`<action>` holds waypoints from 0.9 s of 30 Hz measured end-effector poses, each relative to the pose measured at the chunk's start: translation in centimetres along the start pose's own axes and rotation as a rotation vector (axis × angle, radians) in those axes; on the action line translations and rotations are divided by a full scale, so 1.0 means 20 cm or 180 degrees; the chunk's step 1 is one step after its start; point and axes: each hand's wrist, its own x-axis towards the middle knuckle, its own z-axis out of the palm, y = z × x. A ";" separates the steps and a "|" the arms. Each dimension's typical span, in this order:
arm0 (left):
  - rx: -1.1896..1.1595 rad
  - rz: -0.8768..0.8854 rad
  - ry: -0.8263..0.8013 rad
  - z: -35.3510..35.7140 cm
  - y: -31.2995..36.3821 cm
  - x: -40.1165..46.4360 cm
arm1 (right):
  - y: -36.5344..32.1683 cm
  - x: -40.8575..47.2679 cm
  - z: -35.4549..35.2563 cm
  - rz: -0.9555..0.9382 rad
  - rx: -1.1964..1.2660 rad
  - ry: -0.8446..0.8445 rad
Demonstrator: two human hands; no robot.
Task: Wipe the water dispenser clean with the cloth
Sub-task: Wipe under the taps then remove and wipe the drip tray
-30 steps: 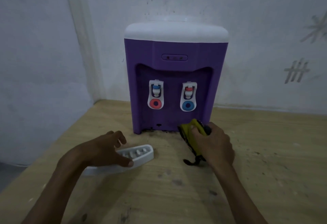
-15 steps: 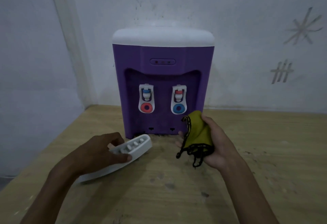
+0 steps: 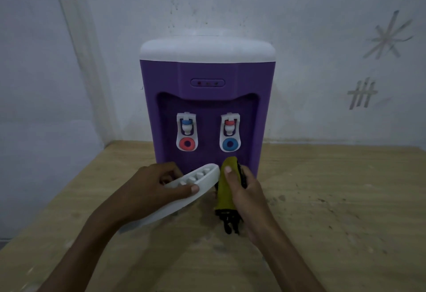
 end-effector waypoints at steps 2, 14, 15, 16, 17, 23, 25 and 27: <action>0.0185 0.0092 0.0094 0.02 0.03 0.03 | 0.01 -0.01 0.01 -0.0130 -0.0022 -0.0027; 0.0349 0.0587 0.0368 0.24 0.03 0.01 | 0.07 0.05 -0.02 0.0237 0.0875 0.0227; 0.0340 0.0540 0.0249 0.23 0.02 0.01 | 0.07 0.06 -0.02 0.0215 0.0922 0.0294; 0.0354 0.0491 0.0152 0.22 0.01 0.00 | 0.07 0.07 -0.03 0.0195 0.0952 0.0371; 0.0334 0.0451 0.0100 0.19 0.01 -0.01 | 0.07 0.07 -0.04 0.0183 0.0986 0.0437; -0.0564 0.0406 0.0589 0.11 -0.04 -0.02 | 0.05 0.12 -0.12 0.0407 0.1399 0.0562; -0.0976 0.0364 0.0760 0.15 -0.04 -0.02 | 0.06 0.13 -0.11 0.0481 0.1427 0.0578; -0.1348 0.0300 0.0953 0.20 -0.03 -0.02 | 0.07 0.13 -0.11 0.0468 0.1449 0.0619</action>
